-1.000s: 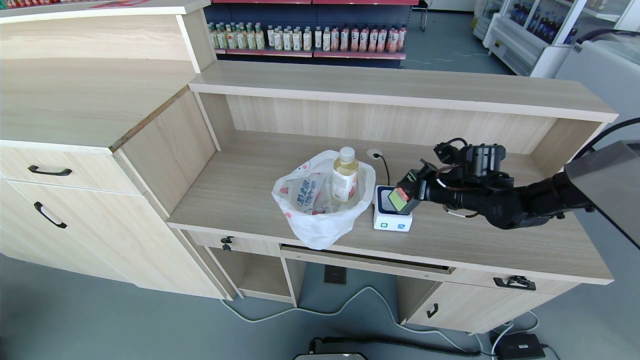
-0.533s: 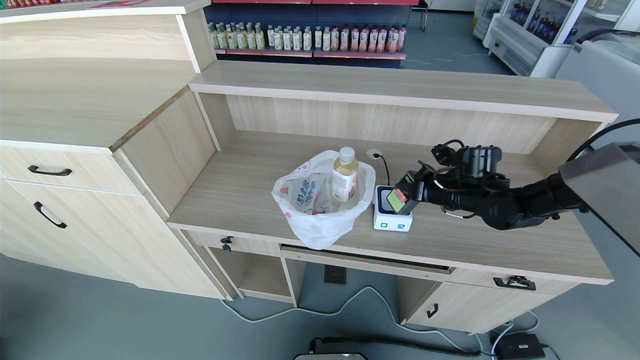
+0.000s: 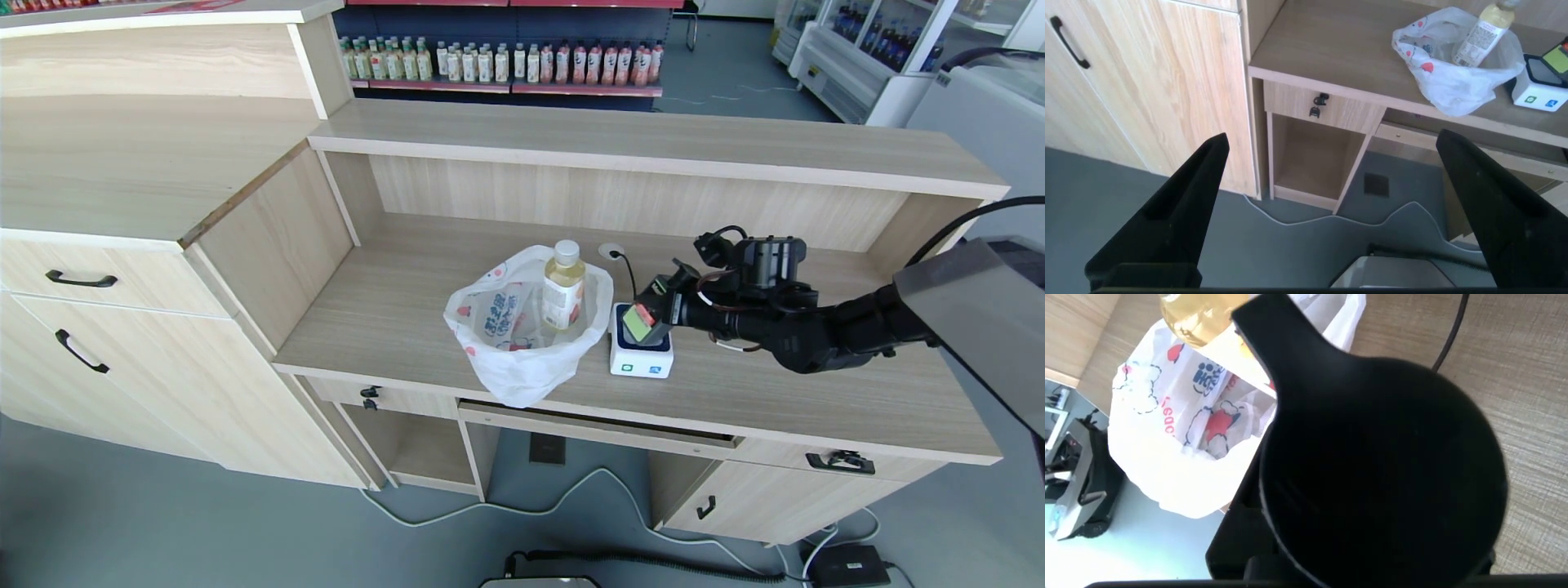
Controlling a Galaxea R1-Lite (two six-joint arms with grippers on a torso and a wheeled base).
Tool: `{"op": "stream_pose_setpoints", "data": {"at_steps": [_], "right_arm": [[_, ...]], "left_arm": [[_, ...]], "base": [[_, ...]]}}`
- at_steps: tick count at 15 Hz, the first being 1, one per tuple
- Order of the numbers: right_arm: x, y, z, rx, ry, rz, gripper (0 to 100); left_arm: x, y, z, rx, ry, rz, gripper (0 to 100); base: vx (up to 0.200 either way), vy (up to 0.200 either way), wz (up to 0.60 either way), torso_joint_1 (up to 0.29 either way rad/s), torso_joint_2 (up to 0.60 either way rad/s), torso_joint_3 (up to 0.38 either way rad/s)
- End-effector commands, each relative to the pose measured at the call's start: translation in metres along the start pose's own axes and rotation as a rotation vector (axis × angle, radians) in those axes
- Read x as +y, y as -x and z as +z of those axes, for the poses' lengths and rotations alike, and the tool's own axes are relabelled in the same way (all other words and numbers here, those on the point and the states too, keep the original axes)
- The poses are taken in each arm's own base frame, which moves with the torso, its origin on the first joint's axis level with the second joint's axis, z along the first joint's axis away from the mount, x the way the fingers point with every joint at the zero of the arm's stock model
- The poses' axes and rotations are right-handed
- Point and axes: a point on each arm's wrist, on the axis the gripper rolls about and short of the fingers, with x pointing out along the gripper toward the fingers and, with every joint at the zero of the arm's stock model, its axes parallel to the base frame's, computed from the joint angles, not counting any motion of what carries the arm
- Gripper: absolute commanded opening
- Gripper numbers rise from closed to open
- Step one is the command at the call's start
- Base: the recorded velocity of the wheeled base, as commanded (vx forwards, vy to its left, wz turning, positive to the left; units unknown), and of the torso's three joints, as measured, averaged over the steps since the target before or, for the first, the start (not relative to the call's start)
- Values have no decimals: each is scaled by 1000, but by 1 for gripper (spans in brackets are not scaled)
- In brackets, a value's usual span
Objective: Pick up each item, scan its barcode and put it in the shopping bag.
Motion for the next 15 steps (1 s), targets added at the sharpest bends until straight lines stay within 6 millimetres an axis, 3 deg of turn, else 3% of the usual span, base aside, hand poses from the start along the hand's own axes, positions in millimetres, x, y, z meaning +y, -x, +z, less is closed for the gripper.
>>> {"op": "stream_pose_setpoints", "data": {"at_steps": [1,8,10,11,12,14,15], "right_arm": [[2,-6,-3,3,3,8,0],[1,-8,1,-14,10,10,0],[5,9,22,-61,32,6,0],[5,23,31,-77,56,-7,0],[7,74,45,-83,222,-74,0],[-1,156,36,-9,529,-215,0],[-5,186,37,12,664,-274,0]], "left_arm": [[0,0,0,-1,0,0,100],[0,0,0,-1,0,0,100],[0,0,0,-1,0,0,100],[0,0,0,-1,0,2,100],[0,0,0,-1,0,0,100],[0,0,0,-1,0,0,100],[0,0,0,-1,0,0,100]], "base": [[0,0,0,0,0,0],[0,0,0,0,0,0],[0,0,0,0,0,0],[0,0,0,0,0,0],[0,0,0,0,0,0],[0,0,0,0,0,0],[0,0,0,0,0,0]]}}
